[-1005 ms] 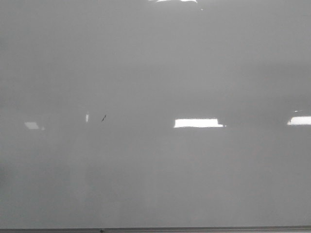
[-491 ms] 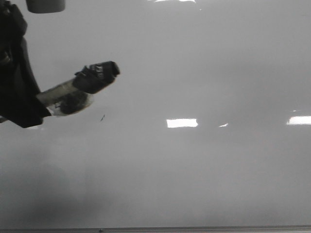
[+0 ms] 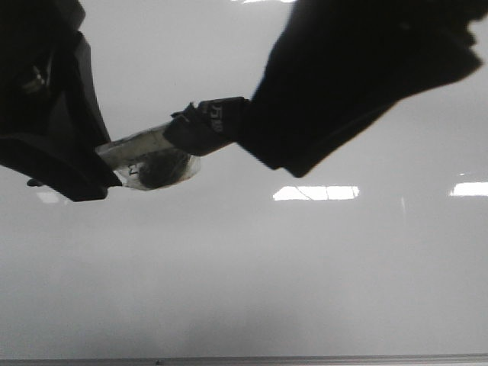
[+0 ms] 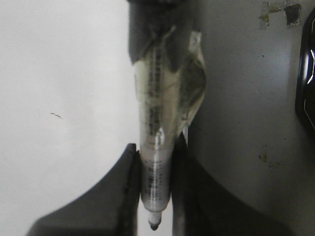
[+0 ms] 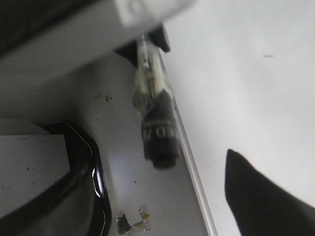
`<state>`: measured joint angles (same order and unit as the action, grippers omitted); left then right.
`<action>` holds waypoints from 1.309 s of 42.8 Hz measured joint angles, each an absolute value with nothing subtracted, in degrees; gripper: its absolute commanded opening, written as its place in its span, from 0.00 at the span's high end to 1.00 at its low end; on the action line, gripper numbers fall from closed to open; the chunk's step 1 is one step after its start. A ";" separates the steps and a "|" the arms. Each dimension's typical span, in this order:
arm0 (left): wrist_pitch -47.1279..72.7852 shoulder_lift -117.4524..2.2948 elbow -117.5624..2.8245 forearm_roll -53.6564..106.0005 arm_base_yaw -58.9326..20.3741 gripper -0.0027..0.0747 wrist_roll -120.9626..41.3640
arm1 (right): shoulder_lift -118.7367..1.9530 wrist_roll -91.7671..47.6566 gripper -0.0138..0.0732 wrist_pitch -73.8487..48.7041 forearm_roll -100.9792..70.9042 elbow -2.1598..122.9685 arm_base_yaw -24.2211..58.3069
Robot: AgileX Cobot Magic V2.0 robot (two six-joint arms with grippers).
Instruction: Write number 6 on whiteboard
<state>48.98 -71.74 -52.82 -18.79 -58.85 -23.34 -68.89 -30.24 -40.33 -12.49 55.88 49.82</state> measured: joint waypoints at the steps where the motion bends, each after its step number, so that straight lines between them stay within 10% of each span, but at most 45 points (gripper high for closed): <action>1: 48.72 -71.79 -52.82 -18.79 -58.85 0.98 -23.34 | -69.46 -30.24 0.19 -39.87 -12.49 56.26 50.11; 8: 46.58 -71.92 -52.82 -18.68 -58.97 0.98 -23.34 | -72.59 -30.24 0.23 -36.32 -12.49 57.25 51.66; 32: 42.88 -72.06 -52.82 -16.87 -59.06 0.96 -23.70 | -74.01 -30.27 0.92 -35.46 -12.01 57.47 51.87; 47: 41.41 -72.15 -52.82 -16.87 -59.06 0.21 -23.70 | -70.94 -30.27 0.91 -38.18 -10.72 56.04 48.69; 56: 41.19 -72.15 -52.82 -16.87 -59.06 0.27 -23.38 | -61.47 -30.27 0.91 -39.36 -9.79 48.15 40.23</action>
